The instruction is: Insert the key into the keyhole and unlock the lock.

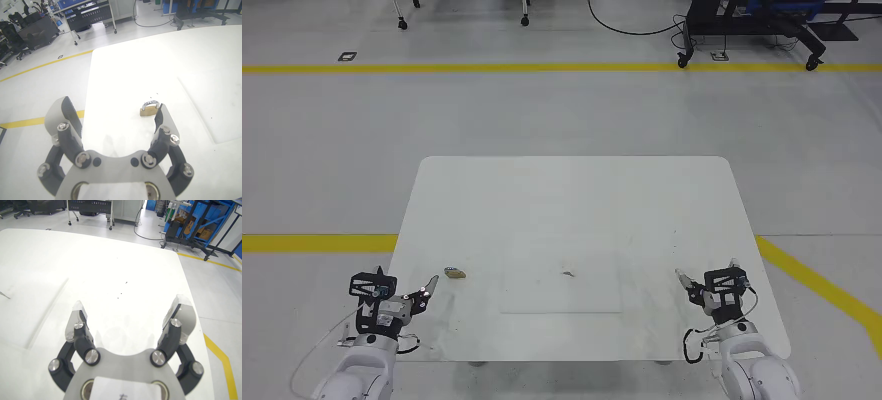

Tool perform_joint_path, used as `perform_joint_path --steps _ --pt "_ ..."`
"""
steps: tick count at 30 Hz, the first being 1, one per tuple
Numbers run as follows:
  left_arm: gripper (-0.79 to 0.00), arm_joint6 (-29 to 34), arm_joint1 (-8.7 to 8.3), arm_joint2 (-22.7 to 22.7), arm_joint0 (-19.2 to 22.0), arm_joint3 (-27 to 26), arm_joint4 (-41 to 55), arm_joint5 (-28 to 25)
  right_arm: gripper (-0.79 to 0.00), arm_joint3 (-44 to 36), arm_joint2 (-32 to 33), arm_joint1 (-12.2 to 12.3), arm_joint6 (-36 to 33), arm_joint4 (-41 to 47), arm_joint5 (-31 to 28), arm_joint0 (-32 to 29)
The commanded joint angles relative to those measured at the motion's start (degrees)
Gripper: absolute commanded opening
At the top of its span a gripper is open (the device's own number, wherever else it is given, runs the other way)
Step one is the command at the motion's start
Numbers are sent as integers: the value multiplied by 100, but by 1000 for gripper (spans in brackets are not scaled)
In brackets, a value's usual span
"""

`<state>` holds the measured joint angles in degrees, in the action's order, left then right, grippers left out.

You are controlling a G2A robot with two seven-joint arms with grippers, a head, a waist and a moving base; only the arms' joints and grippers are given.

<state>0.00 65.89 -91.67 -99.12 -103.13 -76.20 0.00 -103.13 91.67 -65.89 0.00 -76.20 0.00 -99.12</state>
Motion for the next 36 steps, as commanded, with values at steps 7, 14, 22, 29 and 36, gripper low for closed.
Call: perform_joint_path --steps 7,14,22,29,36 --pt "-1 0 0 0 0 0 0 0 0 0 0 0 0 0 0 0" --pt "0 0 0 0 0 0 0 0 0 104 -377 -14 -261 -207 -349 287" --pt "0 0 0 0 0 0 0 0 0 525 -1347 -126 -779 -250 -625 1096" --pt "0 0 0 0 0 0 0 0 0 525 -1347 -126 -779 -250 -625 1096" --pt "0 0 0 0 0 0 0 0 0 456 -1425 -128 -735 -192 -871 1132"
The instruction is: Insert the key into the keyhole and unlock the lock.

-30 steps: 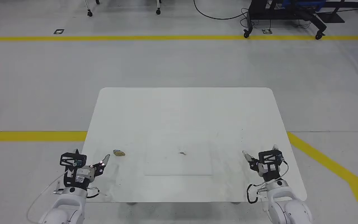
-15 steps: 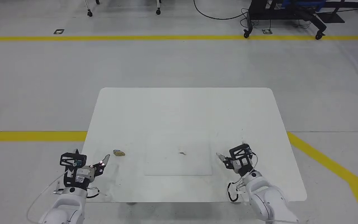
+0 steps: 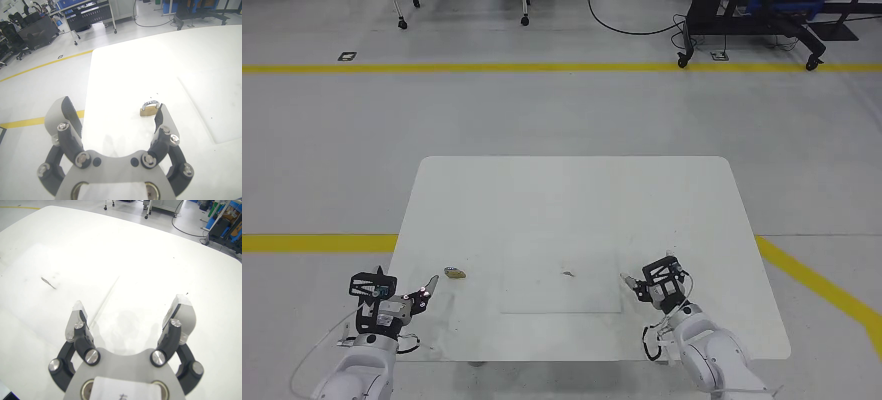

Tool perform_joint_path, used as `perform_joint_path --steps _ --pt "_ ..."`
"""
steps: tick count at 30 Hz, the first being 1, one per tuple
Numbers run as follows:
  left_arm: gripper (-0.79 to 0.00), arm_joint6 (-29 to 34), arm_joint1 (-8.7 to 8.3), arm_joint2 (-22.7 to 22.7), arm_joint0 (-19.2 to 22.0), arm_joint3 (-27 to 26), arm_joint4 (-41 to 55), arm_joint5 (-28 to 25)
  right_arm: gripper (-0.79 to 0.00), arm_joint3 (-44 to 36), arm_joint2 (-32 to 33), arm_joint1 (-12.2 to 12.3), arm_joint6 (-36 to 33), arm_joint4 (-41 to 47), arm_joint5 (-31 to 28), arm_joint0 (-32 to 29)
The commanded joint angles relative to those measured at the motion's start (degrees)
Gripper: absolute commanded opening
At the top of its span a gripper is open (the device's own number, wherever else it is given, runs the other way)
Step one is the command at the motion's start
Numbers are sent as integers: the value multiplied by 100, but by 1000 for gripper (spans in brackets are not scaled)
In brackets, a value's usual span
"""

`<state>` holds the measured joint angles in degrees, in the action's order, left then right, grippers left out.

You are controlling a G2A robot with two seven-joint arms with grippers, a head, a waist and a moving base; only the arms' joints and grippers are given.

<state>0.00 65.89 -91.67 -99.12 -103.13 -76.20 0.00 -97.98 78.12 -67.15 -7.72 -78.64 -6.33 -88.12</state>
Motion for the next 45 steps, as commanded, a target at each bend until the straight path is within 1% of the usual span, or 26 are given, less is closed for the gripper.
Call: perform_joint_path --steps 1,3,6,9,10,11,12,13,14,16,19,22,24,27,28,34,37,41,45 --pt "0 0 0 0 0 0 0 0 0 -104 -157 3 46 71 -590 98" --pt "0 0 0 0 0 0 0 0 0 -127 -267 8 -47 -28 -947 277" --pt "0 0 0 0 0 0 0 0 0 -144 -651 -17 -196 -97 -1549 648" --pt "0 0 0 0 0 0 0 0 0 208 -1163 -82 -485 -276 -1953 1198" --pt "0 0 0 0 0 0 0 0 -117 406 -1354 -117 -663 -330 -2024 1418" --pt "0 0 0 0 0 0 0 0 -259 594 -1527 -155 -823 -356 -2050 1621" --pt "0 0 0 0 0 0 0 0 -299 777 -1677 -194 -955 -321 -2078 1800" --pt "0 0 0 0 0 0 0 0 -403 955 -1798 -230 -1050 -231 -2134 1959" --pt "0 0 0 0 0 0 0 0 -468 1121 -1903 -259 -1126 -167 -2230 2100" --pt "0 0 0 0 0 0 0 0 -539 1368 -2057 -308 -1258 -168 -2256 2334" --pt "0 0 0 0 0 0 0 0 -520 1590 -2209 -364 -1356 -149 -2215 2543" --pt "0 0 0 0 0 0 0 0 -533 1725 -2317 -405 -1413 -140 -2185 2676" --pt "0 0 0 0 0 0 0 0 -557 1792 -2385 -426 -1434 -155 -2196 2739" --pt "0 0 0 0 0 0 0 0 -708 1872 -2450 -453 -1461 -171 -2166 2811" --pt "0 0 0 0 0 0 0 0 -785 1881 -2454 -459 -1442 -165 -2153 2825" --pt "0 0 0 0 0 0 0 0 -785 1752 -2295 -415 -1223 -278 -2127 2723" --pt "0 0 0 0 0 0 0 0 -785 1618 -2140 -370 -1053 -421 -2006 2596" --pt "0 0 0 0 0 0 0 0 -785 1438 -1990 -320 -715 -569 -1956 2410" --pt "0 0 0 0 0 0 0 0 -785 1390 -1832 -299 -345 -437 -1868 2275"
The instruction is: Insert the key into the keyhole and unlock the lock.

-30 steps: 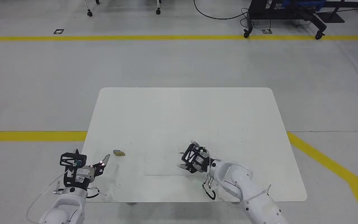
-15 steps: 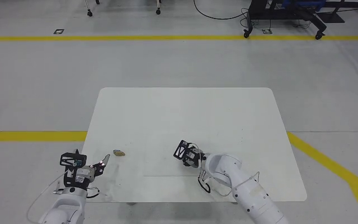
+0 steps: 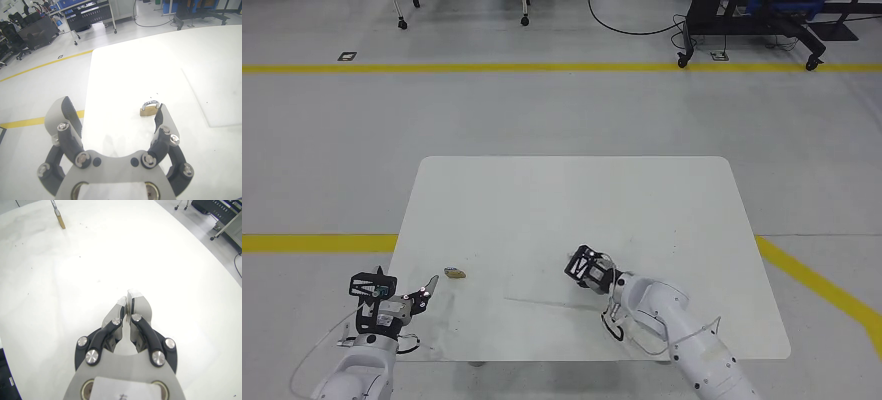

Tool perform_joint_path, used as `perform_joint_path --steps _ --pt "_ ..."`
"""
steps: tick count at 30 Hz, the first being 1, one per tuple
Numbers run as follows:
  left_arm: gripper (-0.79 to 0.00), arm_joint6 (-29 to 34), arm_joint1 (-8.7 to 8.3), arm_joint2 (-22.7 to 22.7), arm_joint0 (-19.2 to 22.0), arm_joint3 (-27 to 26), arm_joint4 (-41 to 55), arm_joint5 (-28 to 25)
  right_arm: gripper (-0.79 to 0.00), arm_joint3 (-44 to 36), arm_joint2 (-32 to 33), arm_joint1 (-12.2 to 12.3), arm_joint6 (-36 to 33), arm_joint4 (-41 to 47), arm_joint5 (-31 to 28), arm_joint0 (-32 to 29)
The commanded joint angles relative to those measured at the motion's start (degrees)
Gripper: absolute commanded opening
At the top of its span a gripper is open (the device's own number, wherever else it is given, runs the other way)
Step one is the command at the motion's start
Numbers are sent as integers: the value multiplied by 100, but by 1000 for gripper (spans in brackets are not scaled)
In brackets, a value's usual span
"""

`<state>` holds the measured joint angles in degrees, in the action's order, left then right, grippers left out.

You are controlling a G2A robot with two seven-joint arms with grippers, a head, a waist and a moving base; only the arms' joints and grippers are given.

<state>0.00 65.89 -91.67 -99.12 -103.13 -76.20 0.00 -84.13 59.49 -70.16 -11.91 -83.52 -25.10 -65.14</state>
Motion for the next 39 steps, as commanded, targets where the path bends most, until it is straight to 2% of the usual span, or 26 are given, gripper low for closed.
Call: perform_joint_path --steps 1,4,11,17,20,27,39 --pt "0 0 0 0 0 0 0 0 -785 27 58 3 97 89 19 -26" --pt "0 0 0 0 0 0 0 0 -785 138 112 -17 35 319 165 -10" --pt "0 0 0 0 0 0 0 0 -785 399 -16 -178 -570 1064 1068 177" --pt "0 0 0 0 0 0 0 0 -785 635 -63 -294 -1222 1839 1436 404" --pt "0 0 0 0 0 0 0 0 -785 655 -129 -312 -1277 1746 1423 469" --pt "0 0 0 0 0 0 0 0 -785 471 -285 -288 -1141 897 1365 414" --pt "0 -6 4 35 0 -44 33 -68 -785 441 -285 -287 -1082 887 1358 380"
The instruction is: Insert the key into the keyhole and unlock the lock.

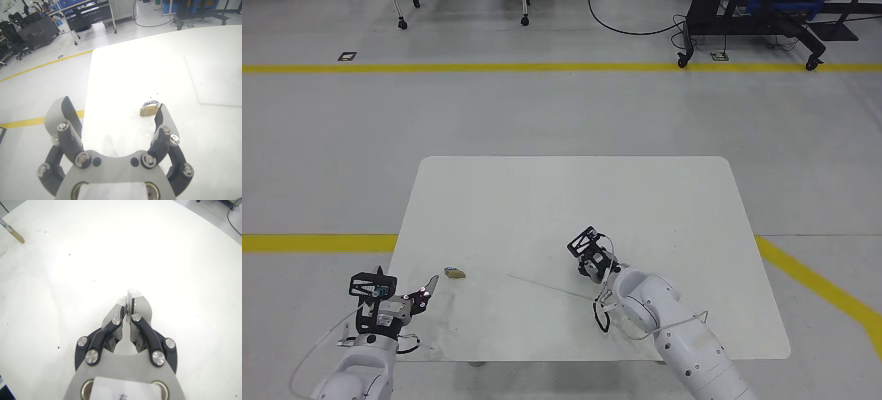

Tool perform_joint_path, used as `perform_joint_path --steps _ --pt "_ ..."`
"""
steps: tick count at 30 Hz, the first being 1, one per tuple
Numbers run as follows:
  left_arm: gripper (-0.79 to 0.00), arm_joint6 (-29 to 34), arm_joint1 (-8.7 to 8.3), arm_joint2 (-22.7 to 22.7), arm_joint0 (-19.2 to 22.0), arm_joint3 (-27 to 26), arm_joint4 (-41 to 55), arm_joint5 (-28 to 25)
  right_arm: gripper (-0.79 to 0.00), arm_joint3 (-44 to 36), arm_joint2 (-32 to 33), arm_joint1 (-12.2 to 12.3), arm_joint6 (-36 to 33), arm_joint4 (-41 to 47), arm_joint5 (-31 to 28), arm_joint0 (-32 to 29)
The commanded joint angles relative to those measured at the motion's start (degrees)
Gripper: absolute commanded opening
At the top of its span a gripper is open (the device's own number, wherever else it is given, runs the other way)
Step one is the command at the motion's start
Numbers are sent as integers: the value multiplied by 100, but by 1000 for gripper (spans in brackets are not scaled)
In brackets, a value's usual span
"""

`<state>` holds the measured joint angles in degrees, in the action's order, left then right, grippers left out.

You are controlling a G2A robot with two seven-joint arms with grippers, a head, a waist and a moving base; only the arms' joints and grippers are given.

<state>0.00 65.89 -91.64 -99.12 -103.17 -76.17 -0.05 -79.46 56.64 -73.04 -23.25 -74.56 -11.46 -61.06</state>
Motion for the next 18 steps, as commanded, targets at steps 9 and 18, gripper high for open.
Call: perform_joint_path --steps 9,18 --pt "0 610 11 564 292 -628 28 -1058 -785 -214 208 61 363 -141 -293 -240" --pt "0 2801 -21 1332 1464 -452 575 -2881 -785 -382 336 114 329 -246 -671 -371"
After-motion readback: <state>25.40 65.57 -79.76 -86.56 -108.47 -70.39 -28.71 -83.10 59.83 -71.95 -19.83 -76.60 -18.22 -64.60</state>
